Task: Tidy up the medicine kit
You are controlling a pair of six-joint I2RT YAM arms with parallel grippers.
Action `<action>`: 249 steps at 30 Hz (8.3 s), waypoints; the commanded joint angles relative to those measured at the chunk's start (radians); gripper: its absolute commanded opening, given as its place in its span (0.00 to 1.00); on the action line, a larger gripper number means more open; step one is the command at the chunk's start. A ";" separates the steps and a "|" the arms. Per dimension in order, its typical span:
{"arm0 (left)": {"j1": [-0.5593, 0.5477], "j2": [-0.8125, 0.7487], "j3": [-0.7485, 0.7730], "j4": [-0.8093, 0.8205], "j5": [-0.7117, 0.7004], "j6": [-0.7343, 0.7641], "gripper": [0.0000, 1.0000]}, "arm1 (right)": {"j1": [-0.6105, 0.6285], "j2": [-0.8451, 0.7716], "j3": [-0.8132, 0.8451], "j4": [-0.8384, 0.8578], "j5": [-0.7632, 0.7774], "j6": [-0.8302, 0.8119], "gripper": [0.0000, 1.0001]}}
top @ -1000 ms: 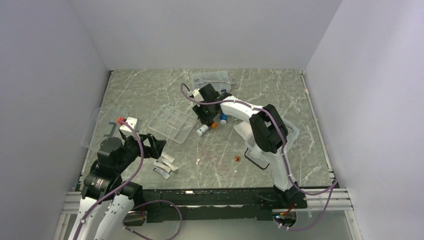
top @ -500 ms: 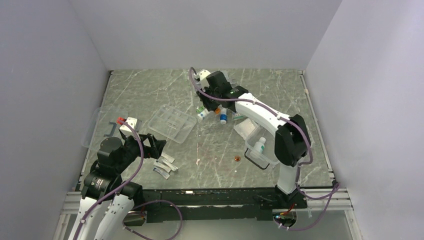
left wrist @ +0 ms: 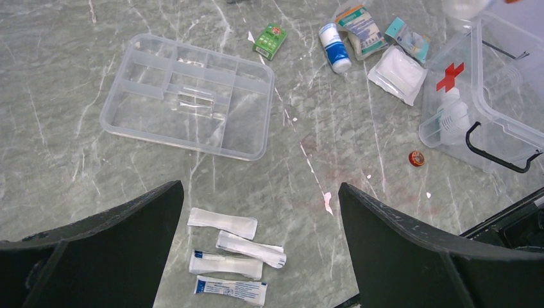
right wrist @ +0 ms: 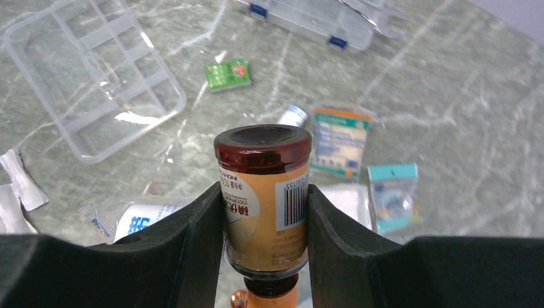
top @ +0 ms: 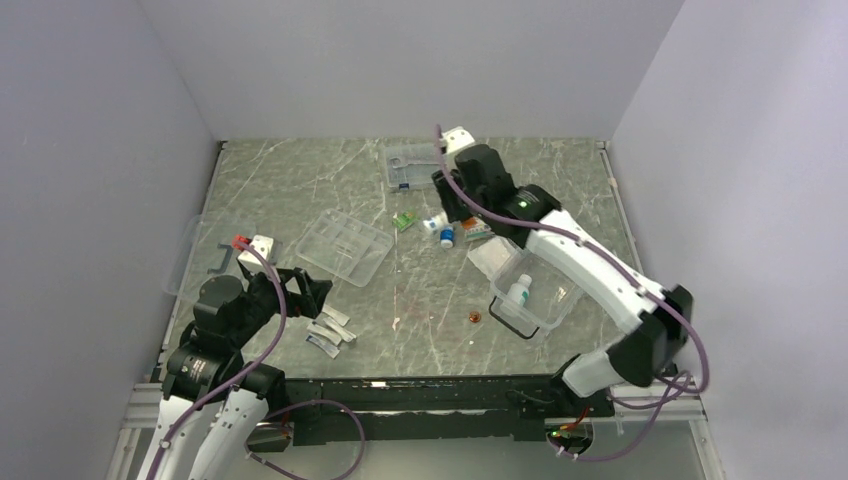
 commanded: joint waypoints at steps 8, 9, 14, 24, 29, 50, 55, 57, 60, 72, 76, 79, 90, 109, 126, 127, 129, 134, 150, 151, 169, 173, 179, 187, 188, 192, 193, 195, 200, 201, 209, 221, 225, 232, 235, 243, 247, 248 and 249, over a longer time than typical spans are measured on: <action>-0.005 -0.039 0.027 0.020 0.023 -0.009 0.99 | -0.064 -0.349 -0.212 -0.224 0.241 0.206 0.18; -0.005 -0.042 0.028 0.020 0.025 -0.008 0.99 | -0.096 -0.372 -0.243 -0.231 0.243 0.238 0.18; -0.009 -0.049 0.027 0.018 0.025 -0.008 0.99 | -0.203 -0.496 -0.379 -0.221 0.254 0.346 0.17; -0.024 -0.068 0.028 0.016 0.017 -0.010 0.99 | -0.331 -0.580 -0.542 -0.245 0.297 0.502 0.14; -0.029 -0.078 0.028 0.017 0.015 -0.009 0.99 | -0.374 -0.593 -0.612 -0.231 0.295 0.553 0.16; -0.040 -0.088 0.027 0.017 0.013 -0.009 0.99 | -0.515 -0.481 -0.841 -0.033 0.107 0.716 0.18; -0.041 -0.087 0.026 0.018 0.016 -0.010 0.99 | -0.517 -0.427 -0.839 -0.022 0.104 0.740 0.20; -0.042 -0.088 0.026 0.018 0.016 -0.009 0.99 | -0.517 -0.407 -0.833 -0.027 0.107 0.743 0.27; -0.042 -0.089 0.026 0.018 0.013 -0.009 0.99 | -0.516 -0.392 -0.829 -0.030 0.107 0.732 0.42; -0.042 -0.082 0.026 0.020 0.016 -0.008 0.99 | -0.516 -0.454 -0.760 -0.111 0.178 0.707 0.65; -0.042 -0.080 0.026 0.019 0.015 -0.008 0.99 | -0.516 -0.491 -0.705 -0.152 0.210 0.687 0.67; -0.042 -0.075 0.026 0.017 0.015 -0.008 0.99 | -0.517 -0.518 -0.671 -0.164 0.205 0.646 0.67; -0.042 -0.066 0.027 0.015 0.012 -0.009 0.99 | -0.515 -0.619 -0.663 -0.101 -0.119 0.326 0.66; -0.042 -0.039 0.028 0.015 0.016 -0.009 0.99 | -0.506 -0.507 -0.382 -0.074 -0.398 0.305 0.64; -0.042 -0.020 0.030 0.010 -0.003 -0.008 0.99 | -0.419 -0.086 -0.114 0.002 -0.262 0.325 0.65; -0.042 -0.019 0.030 0.009 -0.003 -0.008 0.99 | -0.415 -0.044 -0.100 0.000 -0.252 0.323 0.65; -0.041 -0.017 0.030 0.009 -0.003 -0.006 0.99 | -0.411 0.025 -0.063 -0.016 -0.222 0.331 0.64; -0.040 -0.003 0.033 0.008 0.001 -0.004 0.99 | -0.397 0.174 0.004 -0.028 -0.154 0.356 0.62; -0.039 0.000 0.033 0.008 -0.004 -0.004 0.99 | -0.358 0.480 0.118 0.020 -0.051 0.448 0.56; -0.039 0.002 0.032 0.009 -0.002 -0.003 0.99 | -0.358 0.494 0.124 0.017 -0.044 0.454 0.55; -0.037 0.007 0.034 0.009 0.004 -0.002 0.99 | -0.348 0.579 0.115 0.038 -0.048 0.479 0.06; -0.036 0.005 0.033 0.009 0.003 -0.003 0.99 | -0.336 0.531 0.122 0.036 -0.033 0.471 0.00; -0.037 0.006 0.034 0.008 0.000 -0.003 0.99 | -0.318 0.429 0.169 0.002 -0.021 0.446 0.00; -0.037 -0.003 0.032 0.010 0.008 -0.004 0.99 | -0.312 0.224 0.094 -0.006 0.019 0.355 0.00; -0.037 -0.004 0.032 0.011 0.010 -0.004 0.99 | -0.312 0.197 0.079 -0.006 0.024 0.339 0.00; -0.037 -0.014 0.032 0.012 0.014 -0.005 0.99 | -0.310 0.087 0.031 -0.038 0.052 0.268 0.00; -0.037 -0.016 0.031 0.012 0.014 -0.005 0.99 | -0.310 0.059 0.021 -0.048 0.067 0.252 0.00; -0.037 -0.021 0.030 0.012 0.017 -0.005 0.99 | -0.310 -0.002 -0.017 -0.066 0.104 0.224 0.00; -0.038 -0.029 0.030 0.014 0.019 -0.006 0.99 | -0.311 -0.181 -0.149 -0.062 0.140 0.190 0.00; -0.038 -0.031 0.029 0.014 0.021 -0.006 0.99 | -0.310 -0.217 -0.175 -0.062 0.134 0.175 0.00; -0.048 -0.048 0.029 0.017 0.028 -0.006 0.99 | -0.318 -0.392 -0.296 -0.118 0.196 0.059 0.00; -0.060 -0.068 0.029 0.013 0.019 -0.007 0.99 | -0.349 -0.494 -0.455 -0.137 0.139 -0.158 0.00; -0.062 -0.071 0.029 0.013 0.018 -0.006 0.99 | -0.389 -0.488 -0.525 -0.112 0.119 -0.190 0.00; -0.064 -0.075 0.030 0.014 0.019 -0.006 0.99 | -0.487 -0.435 -0.552 -0.049 -0.003 -0.184 0.00; -0.066 -0.080 0.030 0.013 0.016 -0.006 0.99 | -0.538 -0.398 -0.551 -0.021 -0.066 -0.158 0.00; -0.074 -0.083 0.030 0.012 0.010 -0.006 0.99 | -0.591 -0.287 -0.558 0.070 -0.122 -0.110 0.00; -0.078 -0.084 0.030 0.012 0.009 -0.005 0.99 | -0.607 -0.243 -0.574 0.114 -0.107 -0.095 0.00; -0.078 -0.084 0.030 0.011 0.008 -0.005 0.99 | -0.608 -0.224 -0.574 0.119 -0.108 -0.095 0.00; -0.078 -0.082 0.030 0.012 0.007 -0.005 0.99 | -0.609 -0.212 -0.575 0.124 -0.112 -0.094 0.00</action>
